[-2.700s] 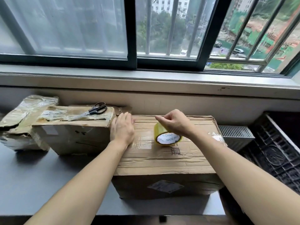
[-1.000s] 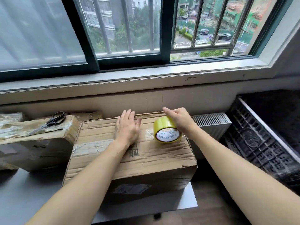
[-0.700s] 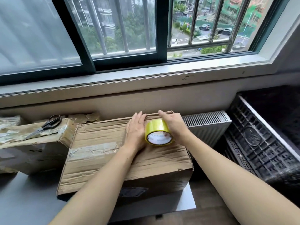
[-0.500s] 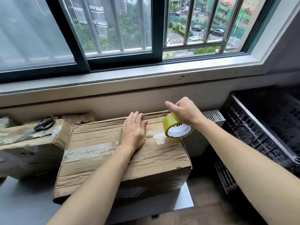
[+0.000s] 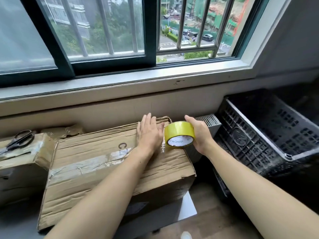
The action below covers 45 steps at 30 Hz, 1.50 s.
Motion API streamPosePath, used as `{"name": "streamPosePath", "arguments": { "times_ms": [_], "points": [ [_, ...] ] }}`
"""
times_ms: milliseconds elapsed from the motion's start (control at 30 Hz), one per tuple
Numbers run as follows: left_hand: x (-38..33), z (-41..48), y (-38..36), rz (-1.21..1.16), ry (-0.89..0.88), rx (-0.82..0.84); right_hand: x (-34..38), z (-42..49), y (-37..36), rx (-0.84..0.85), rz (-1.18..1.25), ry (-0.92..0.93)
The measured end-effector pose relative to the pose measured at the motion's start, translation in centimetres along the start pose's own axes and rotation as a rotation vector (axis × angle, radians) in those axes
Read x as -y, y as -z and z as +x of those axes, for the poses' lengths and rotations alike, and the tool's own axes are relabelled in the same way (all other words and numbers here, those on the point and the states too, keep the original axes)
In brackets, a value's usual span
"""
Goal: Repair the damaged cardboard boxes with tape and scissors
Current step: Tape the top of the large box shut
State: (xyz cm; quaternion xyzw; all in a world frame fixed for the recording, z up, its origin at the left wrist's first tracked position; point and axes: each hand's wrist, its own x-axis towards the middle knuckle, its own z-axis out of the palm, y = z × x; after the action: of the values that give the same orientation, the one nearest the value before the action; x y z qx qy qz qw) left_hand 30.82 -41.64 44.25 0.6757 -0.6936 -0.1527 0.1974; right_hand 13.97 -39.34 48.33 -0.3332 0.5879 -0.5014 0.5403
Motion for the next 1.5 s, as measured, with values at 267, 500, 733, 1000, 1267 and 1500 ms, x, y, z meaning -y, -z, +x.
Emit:
{"name": "streamPosePath", "arguments": {
  "times_ms": [267, 500, 733, 1000, 1267, 1500],
  "points": [
    [1.0, -0.6, -1.9, 0.086, -0.124, -0.023, 2.5, 1.5, -1.3, 0.185, -0.113, -0.037],
    [0.4, -0.5, -2.0, 0.097, -0.056, -0.077, 5.0, 4.5, 2.8, 0.219, -0.722, 0.232],
    [-1.4, 0.4, -1.6, 0.223, 0.061, -0.007, -0.9, 6.0, 4.5, 0.237, -0.801, 0.167],
    [-3.8, 0.5, -2.0, 0.226, -0.040, 0.026, -2.9, 6.2, 5.1, 0.317, -0.763, 0.146],
    [-1.1, -1.1, 0.0, 0.202, 0.034, 0.054, -3.2, 5.7, 2.9, 0.494, -0.773, 0.156],
    [-0.5, -1.7, 1.5, 0.138, 0.040, 0.066, -1.9, 5.6, 0.3, 0.498, -0.770, 0.311]
  ]
}}
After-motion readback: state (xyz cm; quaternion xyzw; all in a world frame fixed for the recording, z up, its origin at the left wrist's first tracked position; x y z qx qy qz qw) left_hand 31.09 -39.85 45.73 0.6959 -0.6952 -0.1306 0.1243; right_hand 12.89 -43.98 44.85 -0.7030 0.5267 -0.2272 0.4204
